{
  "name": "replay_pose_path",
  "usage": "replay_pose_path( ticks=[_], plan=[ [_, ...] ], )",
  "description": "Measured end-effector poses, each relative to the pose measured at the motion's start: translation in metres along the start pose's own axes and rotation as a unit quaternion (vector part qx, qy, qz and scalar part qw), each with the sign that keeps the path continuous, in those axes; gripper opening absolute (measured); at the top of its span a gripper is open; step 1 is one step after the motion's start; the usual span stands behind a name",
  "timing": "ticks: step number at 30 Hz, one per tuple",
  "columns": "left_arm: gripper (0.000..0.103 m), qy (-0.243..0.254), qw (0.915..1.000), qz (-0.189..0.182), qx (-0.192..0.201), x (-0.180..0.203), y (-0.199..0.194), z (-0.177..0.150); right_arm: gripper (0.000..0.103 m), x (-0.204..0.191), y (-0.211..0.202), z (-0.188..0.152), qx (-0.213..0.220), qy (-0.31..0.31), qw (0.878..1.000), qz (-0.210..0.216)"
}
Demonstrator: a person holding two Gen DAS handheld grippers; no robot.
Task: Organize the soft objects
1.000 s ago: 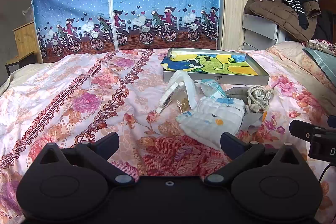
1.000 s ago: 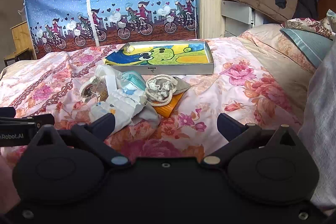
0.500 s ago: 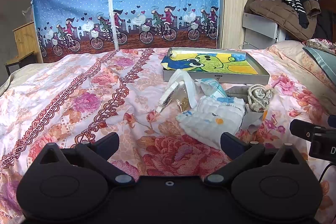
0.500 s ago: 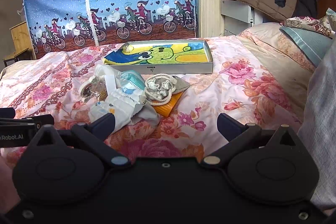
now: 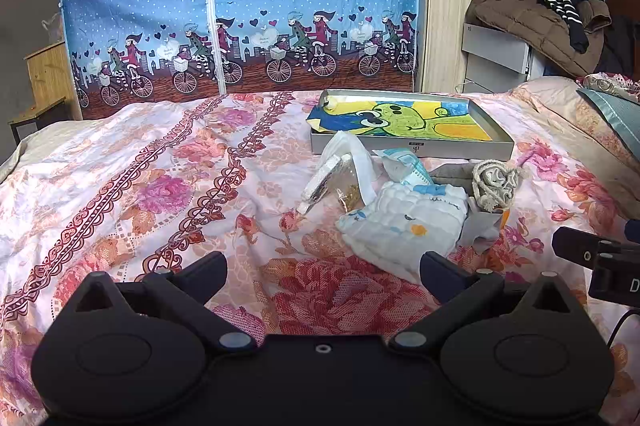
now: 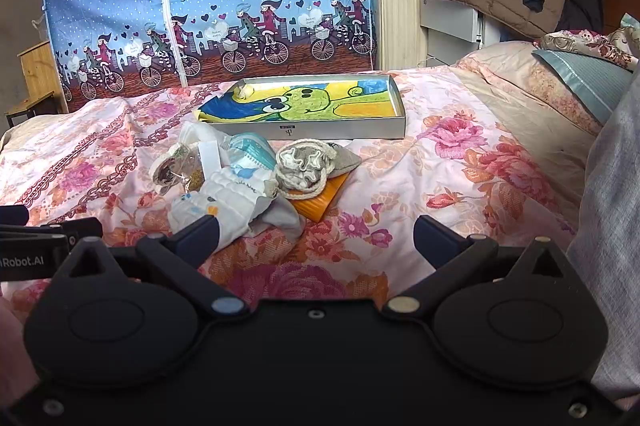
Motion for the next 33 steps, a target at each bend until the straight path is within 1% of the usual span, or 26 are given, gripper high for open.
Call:
replay_pose_path(
  ticks=[24, 33],
  plan=[
    [0.102, 0.0, 1.0, 0.0, 0.0, 0.0001, 0.0004, 0.0003, 0.103, 0.0026, 0.0002, -0.0052, -0.002, 0.007, 1.0, 0.001],
    [0.102, -0.001, 1.0, 0.0, -0.002, 0.0001, -0.0001, 0.001, 0.103, 0.0001, -0.001, -0.0022, -0.003, 0.01, 1.0, 0.001]
  ],
)
Point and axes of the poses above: each gripper's, at about its wrist camera, not at the fingertips, and y roughly the way its jaws point, x to its right, z to its top, the point moved 3 cm from there along y, roughly the way its jaws point, and after that the axes turned 13 degrees about z, right-handed, at the moved point
